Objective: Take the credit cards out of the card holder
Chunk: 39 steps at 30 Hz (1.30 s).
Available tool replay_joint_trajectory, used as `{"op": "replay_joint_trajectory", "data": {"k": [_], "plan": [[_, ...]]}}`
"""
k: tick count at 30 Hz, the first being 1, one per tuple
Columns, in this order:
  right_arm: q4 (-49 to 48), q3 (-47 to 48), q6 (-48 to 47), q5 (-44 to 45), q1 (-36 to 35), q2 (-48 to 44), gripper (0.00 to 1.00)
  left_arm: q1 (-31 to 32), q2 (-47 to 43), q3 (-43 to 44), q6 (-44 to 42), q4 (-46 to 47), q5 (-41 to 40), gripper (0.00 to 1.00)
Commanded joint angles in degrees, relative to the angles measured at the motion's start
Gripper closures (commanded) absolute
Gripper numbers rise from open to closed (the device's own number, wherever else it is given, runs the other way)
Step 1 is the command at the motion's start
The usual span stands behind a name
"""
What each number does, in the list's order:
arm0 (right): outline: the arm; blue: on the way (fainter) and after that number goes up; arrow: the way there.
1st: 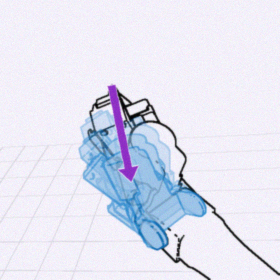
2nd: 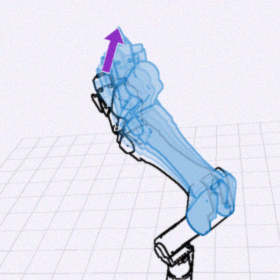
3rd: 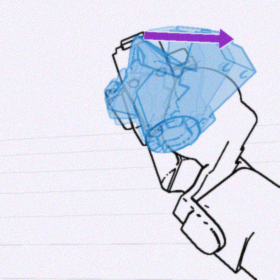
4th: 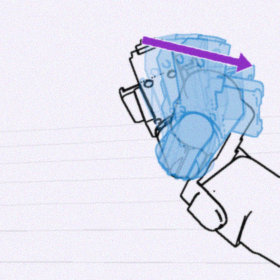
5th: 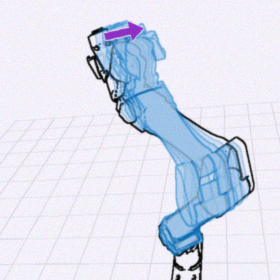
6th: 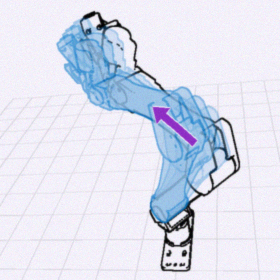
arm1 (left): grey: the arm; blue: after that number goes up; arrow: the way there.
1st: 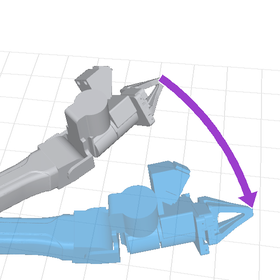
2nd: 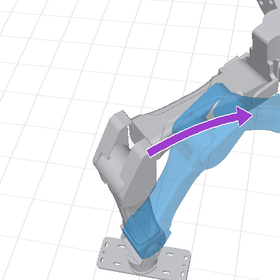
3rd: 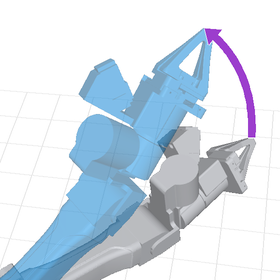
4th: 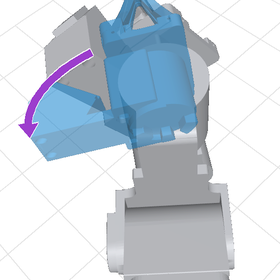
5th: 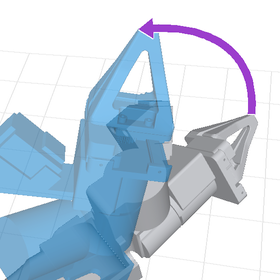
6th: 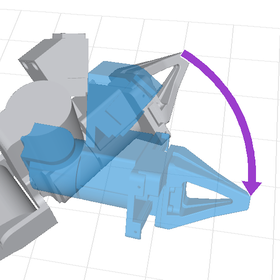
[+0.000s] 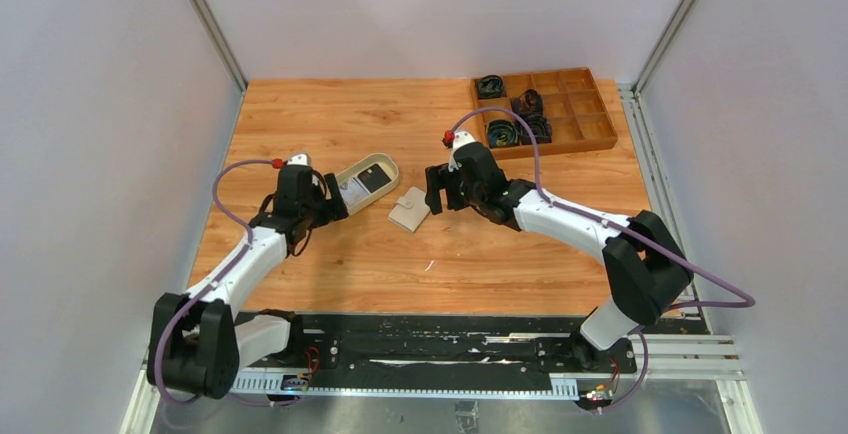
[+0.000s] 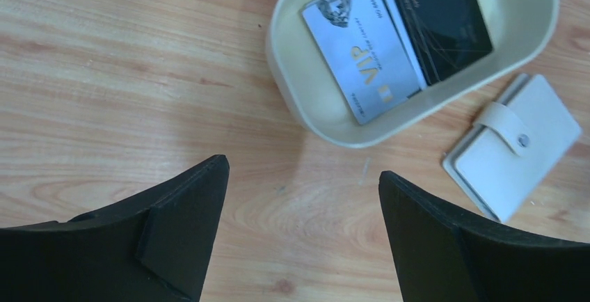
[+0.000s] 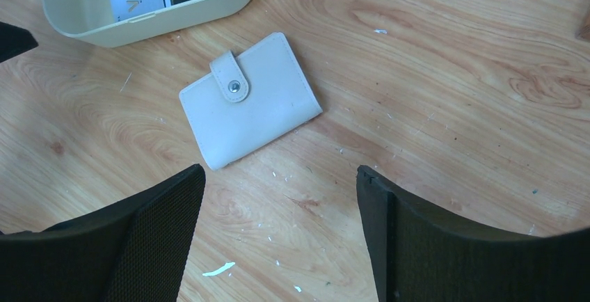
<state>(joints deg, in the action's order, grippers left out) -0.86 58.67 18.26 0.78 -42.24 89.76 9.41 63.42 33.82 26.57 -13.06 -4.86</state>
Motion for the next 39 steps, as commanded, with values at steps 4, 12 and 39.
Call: {"op": "replay_joint_trajectory", "data": {"k": [4,12,39], "plan": [[1.6,0.6,0.3,0.2,-0.7,0.4,0.17,-0.3,7.8,-0.7,2.0,8.7,-5.2,0.17],[1.9,-0.1,-0.9,0.6,-0.7,0.2,0.17,-0.3,15.7,2.6,4.2,12.6,-7.4,0.31],[3.8,4.5,-4.7,-5.0,5.9,3.1,0.17,1.3,36.2,22.7,12.3,13.8,-1.9,0.7]]}}
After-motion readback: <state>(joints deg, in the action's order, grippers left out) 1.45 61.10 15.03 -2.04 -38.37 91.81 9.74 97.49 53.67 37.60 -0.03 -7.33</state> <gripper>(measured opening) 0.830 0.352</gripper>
